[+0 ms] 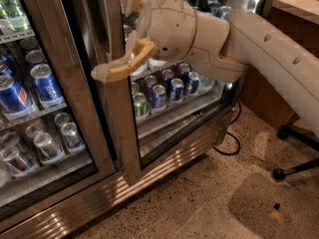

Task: Open right fridge door

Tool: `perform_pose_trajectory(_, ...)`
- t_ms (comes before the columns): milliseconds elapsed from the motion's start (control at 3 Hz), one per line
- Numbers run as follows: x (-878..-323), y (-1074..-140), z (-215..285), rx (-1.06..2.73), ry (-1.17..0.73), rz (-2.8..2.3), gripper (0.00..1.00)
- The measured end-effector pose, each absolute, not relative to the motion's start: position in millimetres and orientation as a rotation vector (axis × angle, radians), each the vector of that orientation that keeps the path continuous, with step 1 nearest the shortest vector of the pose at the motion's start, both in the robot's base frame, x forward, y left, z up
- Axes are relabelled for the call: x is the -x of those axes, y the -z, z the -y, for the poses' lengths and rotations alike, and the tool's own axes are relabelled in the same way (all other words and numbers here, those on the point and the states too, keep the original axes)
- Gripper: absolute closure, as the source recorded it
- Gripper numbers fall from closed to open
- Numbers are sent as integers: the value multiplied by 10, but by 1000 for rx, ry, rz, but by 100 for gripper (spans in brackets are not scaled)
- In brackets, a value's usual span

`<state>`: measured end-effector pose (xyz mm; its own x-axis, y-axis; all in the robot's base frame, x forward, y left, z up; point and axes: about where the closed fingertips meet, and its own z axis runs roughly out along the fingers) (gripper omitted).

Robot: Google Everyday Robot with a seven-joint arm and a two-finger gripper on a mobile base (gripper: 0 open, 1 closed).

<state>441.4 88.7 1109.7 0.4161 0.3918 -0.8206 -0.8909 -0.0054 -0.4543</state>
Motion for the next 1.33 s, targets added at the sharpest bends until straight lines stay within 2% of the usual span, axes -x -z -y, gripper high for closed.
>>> perform_pose_trajectory(333,-4403,-11097,-900,1172,-1093,-544,0)
perform_pose_trajectory(1333,-3880,-11160,-872,1154,-1055,-594,0)
